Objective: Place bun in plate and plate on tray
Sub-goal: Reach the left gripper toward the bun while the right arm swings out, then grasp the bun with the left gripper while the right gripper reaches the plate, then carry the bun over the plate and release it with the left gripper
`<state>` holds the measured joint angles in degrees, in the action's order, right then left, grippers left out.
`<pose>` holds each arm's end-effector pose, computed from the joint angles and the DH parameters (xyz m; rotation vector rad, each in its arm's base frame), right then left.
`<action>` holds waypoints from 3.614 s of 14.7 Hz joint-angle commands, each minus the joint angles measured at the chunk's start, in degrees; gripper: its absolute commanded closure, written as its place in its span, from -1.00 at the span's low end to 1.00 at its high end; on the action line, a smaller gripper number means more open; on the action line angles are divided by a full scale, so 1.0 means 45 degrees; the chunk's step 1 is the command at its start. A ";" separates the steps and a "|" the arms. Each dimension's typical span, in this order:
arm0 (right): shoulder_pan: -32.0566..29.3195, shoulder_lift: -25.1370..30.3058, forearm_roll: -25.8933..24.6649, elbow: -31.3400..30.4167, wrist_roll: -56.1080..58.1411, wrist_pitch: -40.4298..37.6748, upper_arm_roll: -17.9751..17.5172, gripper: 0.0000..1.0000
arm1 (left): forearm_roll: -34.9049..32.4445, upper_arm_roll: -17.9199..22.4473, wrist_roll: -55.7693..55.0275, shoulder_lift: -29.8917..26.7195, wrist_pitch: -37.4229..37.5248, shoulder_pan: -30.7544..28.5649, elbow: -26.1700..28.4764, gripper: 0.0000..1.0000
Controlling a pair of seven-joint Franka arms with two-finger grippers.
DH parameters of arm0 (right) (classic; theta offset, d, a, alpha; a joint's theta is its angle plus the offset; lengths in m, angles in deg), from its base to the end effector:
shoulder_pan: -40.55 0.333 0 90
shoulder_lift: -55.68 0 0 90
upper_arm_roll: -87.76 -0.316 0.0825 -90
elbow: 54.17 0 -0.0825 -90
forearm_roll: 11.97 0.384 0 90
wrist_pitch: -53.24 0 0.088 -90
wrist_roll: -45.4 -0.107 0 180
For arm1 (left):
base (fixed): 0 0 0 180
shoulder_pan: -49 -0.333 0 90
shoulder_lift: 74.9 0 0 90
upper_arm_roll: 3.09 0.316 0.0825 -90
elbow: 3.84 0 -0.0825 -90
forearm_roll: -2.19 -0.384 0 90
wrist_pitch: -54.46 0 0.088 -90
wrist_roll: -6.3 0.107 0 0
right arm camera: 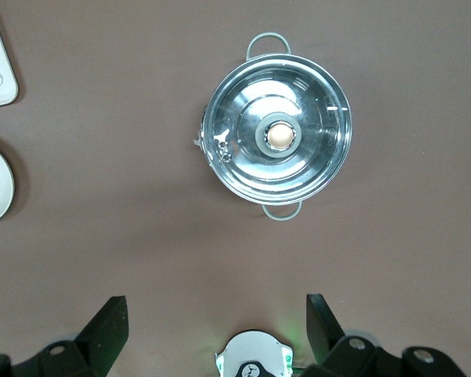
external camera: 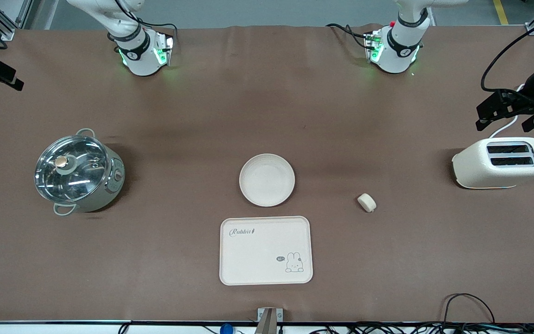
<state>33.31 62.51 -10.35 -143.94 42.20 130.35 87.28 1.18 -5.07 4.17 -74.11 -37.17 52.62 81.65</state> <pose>0.4890 -0.0541 0.6703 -3.0965 0.2623 0.1569 0.5598 -0.0529 0.6568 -3.1259 0.0941 -0.1476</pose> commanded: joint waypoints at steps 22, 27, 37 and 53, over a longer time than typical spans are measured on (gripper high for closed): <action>0.5316 -0.5323 0.5437 -0.3937 -0.2937 1.0669 -0.0226 -1.00 | 0.0769 -0.1259 -0.1285 0.6659 -1.1061 0.0914 0.4907 -1.00; 0.7019 -0.6865 0.5500 -0.3976 -0.4191 1.3644 -0.0226 -1.00 | 0.0828 -0.1415 -0.1266 0.7013 -1.2720 0.0836 0.5432 -0.29; 0.8521 -0.8978 0.5499 -0.4367 -0.4171 1.6322 -0.0226 -1.00 | 0.0848 -0.2389 -0.2450 0.6701 -1.3627 0.0894 0.5652 0.98; 0.9344 -0.9565 0.5402 -0.3878 -0.4152 1.6908 -0.0187 0.44 | 0.0496 -0.2997 -1.2028 0.9220 -1.1768 0.4996 0.1040 -1.00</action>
<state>74.71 20.19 13.10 -162.15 23.24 205.93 86.03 3.98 -19.02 -49.52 -32.40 -90.50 74.94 87.21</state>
